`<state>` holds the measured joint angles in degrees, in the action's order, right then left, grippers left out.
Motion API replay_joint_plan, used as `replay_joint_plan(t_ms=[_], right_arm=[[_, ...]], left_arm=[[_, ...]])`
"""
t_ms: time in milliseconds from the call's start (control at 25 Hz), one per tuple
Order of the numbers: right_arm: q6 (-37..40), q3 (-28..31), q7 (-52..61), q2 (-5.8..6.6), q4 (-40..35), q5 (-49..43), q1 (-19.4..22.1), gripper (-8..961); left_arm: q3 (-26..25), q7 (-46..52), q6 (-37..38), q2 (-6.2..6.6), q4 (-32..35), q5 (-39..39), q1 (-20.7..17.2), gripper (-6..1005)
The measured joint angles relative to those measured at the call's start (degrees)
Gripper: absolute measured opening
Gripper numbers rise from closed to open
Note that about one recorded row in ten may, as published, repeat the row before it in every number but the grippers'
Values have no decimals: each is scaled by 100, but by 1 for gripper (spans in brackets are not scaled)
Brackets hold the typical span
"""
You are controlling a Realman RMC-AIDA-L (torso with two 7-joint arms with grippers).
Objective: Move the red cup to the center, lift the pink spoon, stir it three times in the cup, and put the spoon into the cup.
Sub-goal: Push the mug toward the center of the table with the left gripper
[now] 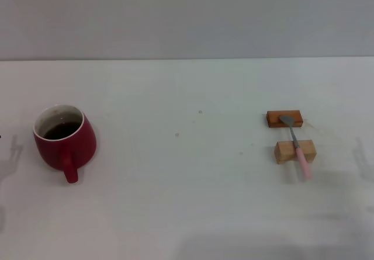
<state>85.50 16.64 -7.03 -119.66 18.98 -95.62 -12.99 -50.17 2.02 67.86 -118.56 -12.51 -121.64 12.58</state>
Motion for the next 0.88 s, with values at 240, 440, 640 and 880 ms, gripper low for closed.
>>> replay_joint_plan(t_ms=[240, 440, 640, 880], right_arm=[[2, -6, 0, 1, 1, -1, 9, 742], [2, -4, 0, 3, 9, -1, 10, 742], [22, -3, 0, 11, 33, -1, 8, 742], [96, -3, 0, 15, 36, -1, 19, 742]], left_arm=[[-2, 0, 20, 0, 2, 0, 1, 822], [-2, 0, 75, 7, 43, 0, 13, 820], [13, -16, 33, 9, 78, -18, 50, 818], [33, -808, -235, -14, -7, -23, 151, 815]])
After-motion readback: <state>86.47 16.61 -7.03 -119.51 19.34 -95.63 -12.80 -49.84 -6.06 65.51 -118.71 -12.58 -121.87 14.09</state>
